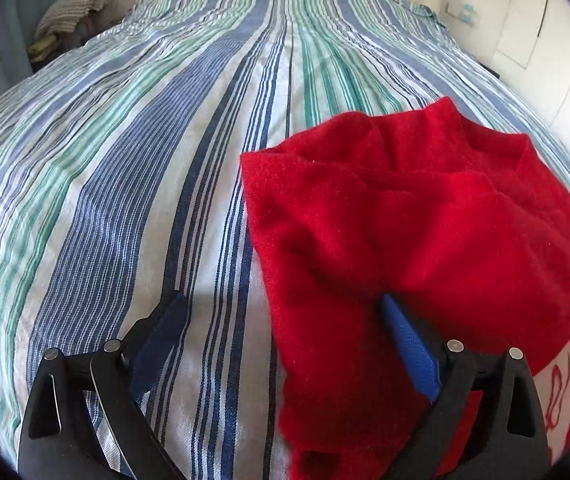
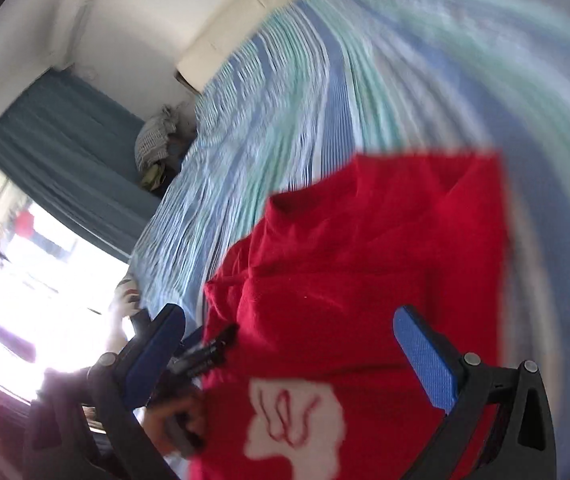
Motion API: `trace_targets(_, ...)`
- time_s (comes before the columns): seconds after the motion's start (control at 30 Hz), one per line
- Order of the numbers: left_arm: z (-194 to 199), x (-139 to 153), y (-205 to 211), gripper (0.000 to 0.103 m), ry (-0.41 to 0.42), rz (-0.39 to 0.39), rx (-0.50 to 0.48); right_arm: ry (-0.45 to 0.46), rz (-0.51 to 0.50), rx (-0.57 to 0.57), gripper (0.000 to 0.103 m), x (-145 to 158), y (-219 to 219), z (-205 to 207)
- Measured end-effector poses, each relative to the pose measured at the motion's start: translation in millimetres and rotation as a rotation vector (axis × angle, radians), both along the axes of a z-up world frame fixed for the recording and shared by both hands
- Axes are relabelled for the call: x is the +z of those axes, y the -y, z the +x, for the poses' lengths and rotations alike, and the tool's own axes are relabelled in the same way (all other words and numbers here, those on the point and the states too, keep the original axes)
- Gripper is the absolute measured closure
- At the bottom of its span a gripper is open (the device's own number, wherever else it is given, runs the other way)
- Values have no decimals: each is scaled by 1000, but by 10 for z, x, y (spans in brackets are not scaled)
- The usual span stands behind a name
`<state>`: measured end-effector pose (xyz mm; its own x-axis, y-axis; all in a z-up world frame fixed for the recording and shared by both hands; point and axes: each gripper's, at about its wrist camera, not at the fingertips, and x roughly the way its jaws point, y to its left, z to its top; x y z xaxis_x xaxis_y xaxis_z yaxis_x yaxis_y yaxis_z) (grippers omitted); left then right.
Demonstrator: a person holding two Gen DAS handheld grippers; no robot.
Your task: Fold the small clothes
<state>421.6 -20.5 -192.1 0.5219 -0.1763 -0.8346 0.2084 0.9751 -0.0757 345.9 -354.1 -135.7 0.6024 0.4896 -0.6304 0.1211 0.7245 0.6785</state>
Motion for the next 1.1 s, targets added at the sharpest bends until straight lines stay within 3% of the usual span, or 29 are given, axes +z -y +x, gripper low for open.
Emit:
trace_targets(0.03, -19, 8, -20, 6, -5, -3, -1, -128, 33, -12, 1, -314, 28, 163)
trace_targets(0.07, -50, 21, -36, 6, -12, -9, -6, -232, 16, -29, 11, -547, 70, 215)
trace_targets(0.1, -94, 42, -66, 6, -17, -13, -11, -272, -11, -43, 37, -661, 110, 196)
trace_targets(0.13, -115, 63, -87, 6, -21, -11, -13, -261, -53, -50, 43, -650, 143, 140)
trace_targets(0.17, -174, 102, -113, 6, -29, -3, -14, -236, -91, -26, 43, -538, 144, 51)
trace_targets(0.23, -404, 218, -184, 6, -26, 4, -24, -231, -252, -21, 32, -284, 104, -174)
trace_targets(0.27, -605, 320, -185, 6, -8, 1, -51, -187, -330, 3, 27, -112, 44, -380)
trace_targets(0.37, -1191, 507, -57, 6, 35, -11, -162, -125, -407, 89, 23, 134, -129, -992)
trace_targets(0.47, -1877, 455, 192, 6, -7, -8, -290, -127, -451, 170, 23, 95, -376, -1630)
trace_targets(0.53, -2336, 186, 371, 6, -113, 72, -359, -187, -499, 200, 23, -118, -531, -2072)
trace_targets(0.6, -2694, 18, 375, 5, -101, 159, -342, -296, -529, 191, 22, -413, -571, -2441)
trace_targets(0.63, -2858, 7, 297, 5, -72, 152, -323, -325, -541, 167, 22, -521, -548, -2620)
trace_targets(0.7, -2980, -20, 190, 3, -120, 159, -309, -306, -562, 109, 22, -534, -521, -2955)
trace_targets(0.77, -3061, 16, 104, 3, -156, 191, -316, -356, -591, 102, 22, -493, -533, -3090)
trace_targets(0.83, -3130, 65, 23, 5, -176, 209, -305, -340, -602, 73, 22, -366, -509, -3152)
trace_targets(0.93, -3255, 281, -202, 5, -172, 114, -250, -244, -623, 9, 21, -132, -486, -3311)
trace_targets(1.1, -3164, 621, -567, 5, -47, -17, -113, -131, -592, -63, 21, 111, -415, -3370)
